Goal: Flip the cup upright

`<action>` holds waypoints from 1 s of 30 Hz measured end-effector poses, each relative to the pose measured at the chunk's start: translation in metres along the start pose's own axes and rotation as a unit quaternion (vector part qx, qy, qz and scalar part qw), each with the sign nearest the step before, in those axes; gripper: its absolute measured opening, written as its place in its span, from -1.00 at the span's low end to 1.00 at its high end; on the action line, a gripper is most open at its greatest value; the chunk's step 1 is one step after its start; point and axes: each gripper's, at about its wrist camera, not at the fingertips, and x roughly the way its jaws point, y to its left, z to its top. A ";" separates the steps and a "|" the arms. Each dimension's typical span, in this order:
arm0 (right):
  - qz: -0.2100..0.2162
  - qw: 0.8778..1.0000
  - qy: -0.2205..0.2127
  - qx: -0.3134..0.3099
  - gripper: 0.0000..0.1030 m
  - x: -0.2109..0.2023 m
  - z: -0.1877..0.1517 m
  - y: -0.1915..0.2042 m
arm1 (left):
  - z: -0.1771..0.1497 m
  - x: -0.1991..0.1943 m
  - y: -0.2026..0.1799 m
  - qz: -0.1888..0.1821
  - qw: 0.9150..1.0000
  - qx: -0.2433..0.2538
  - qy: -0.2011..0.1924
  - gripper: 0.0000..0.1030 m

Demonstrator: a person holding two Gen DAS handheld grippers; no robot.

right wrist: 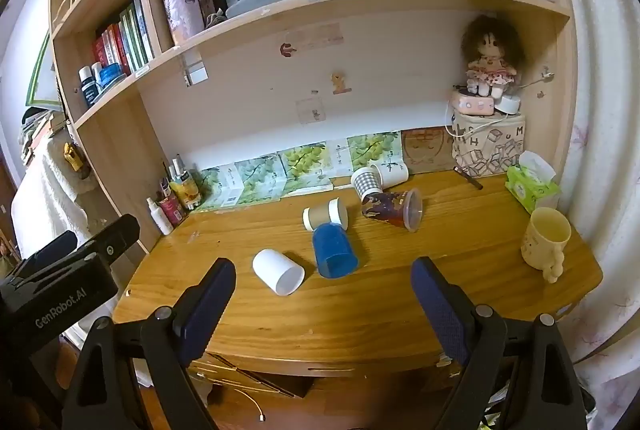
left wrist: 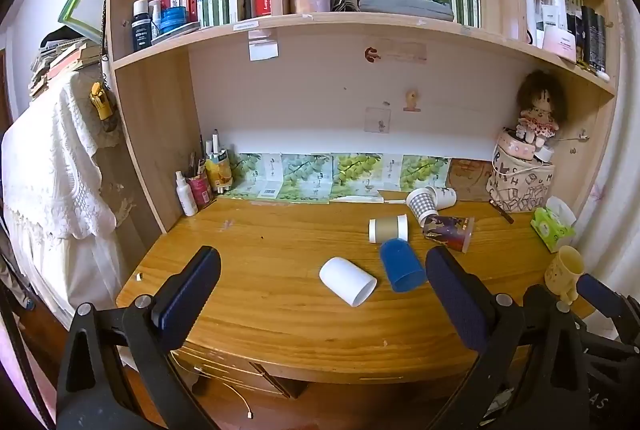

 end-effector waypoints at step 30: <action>0.049 0.993 0.097 0.033 0.75 0.016 -0.023 -0.029 | -0.038 -0.002 -0.027 0.054 0.994 0.006 0.093 0.99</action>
